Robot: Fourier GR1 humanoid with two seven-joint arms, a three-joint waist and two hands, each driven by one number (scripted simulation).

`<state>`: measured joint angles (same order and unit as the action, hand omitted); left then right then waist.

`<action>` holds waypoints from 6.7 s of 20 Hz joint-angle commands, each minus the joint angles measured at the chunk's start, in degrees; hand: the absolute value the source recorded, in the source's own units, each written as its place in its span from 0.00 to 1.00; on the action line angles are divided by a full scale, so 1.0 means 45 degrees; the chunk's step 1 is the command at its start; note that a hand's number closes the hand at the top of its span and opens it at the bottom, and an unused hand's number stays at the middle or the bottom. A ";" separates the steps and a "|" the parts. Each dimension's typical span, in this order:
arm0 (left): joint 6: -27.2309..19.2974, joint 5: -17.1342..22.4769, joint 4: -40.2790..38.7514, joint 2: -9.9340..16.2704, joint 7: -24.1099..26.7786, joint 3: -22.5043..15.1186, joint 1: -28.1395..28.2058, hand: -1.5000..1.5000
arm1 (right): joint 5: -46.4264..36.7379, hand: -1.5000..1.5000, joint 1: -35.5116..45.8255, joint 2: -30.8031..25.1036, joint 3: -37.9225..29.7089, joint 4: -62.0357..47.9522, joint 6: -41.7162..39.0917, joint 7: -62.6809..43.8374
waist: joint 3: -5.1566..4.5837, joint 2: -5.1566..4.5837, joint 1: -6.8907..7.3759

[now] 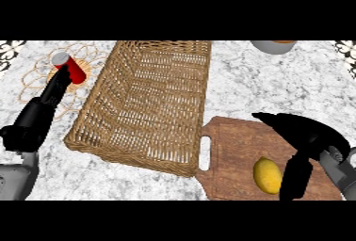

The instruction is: Pick the lemon from the cutting board and place it in the basket

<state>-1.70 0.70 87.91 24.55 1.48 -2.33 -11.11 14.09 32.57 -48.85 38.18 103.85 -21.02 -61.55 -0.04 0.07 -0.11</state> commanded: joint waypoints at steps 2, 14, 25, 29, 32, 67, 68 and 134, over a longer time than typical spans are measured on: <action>-0.0457 -0.0664 0.0822 -0.0618 -0.0872 -0.0485 0.0032 0.50 | -0.0911 0.00 -0.0613 0.0390 0.0025 0.0350 -0.0148 -0.1486 | 0.0007 0.0019 0.0019; 0.0387 -0.0806 0.0491 -0.0637 -0.0489 0.0332 0.0075 0.50 | -0.4416 0.00 -0.2856 0.1733 -0.0237 0.0066 0.0044 -0.0034 | 0.0010 0.0003 0.0028; 0.0660 -0.1209 -0.0202 -0.1267 0.0275 0.0773 0.0080 0.50 | -0.5620 0.00 -0.3808 0.3000 -0.1232 0.0057 -0.0724 0.0166 | 0.0006 -0.0007 0.0012; 0.1254 -0.0868 -0.0064 -0.0840 0.0469 0.1371 0.0260 0.50 | -0.5687 0.00 -0.3839 0.3080 -0.1841 -0.0821 -0.1327 0.0998 | 0.0006 -0.0015 0.0059; 0.0412 -0.1798 0.0233 -0.1818 -0.0107 0.0524 0.0139 0.50 | -0.6151 0.00 -0.4770 0.3009 -0.1850 0.0038 -0.1243 0.0602 | 0.0007 -0.0004 -0.0020; 0.1762 -0.1667 0.0549 -0.1732 -0.0368 0.1816 -0.0097 0.50 | -1.3487 1.00 -0.1833 0.3516 -0.4818 -0.6792 0.3069 0.8203 | 0.0017 -0.0016 0.0141; 0.1728 -0.1870 -0.0548 -0.1592 -0.0286 0.1893 -0.0889 0.50 | -1.3080 1.00 -0.1138 0.3226 -0.5376 -0.6436 0.2819 0.8211 | 0.0011 -0.0041 0.0015; 0.2088 -0.2009 0.0592 -0.2243 -0.0384 0.1929 0.0093 0.50 | -0.8849 0.00 1.2420 1.0408 -0.7668 -1.1906 0.0248 0.3103 | 0.0004 -0.0019 0.0138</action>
<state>7.29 -8.71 91.29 14.80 -0.63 6.31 -10.98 -25.66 88.86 -2.75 5.74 48.82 -24.15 -47.84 -0.02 0.02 0.67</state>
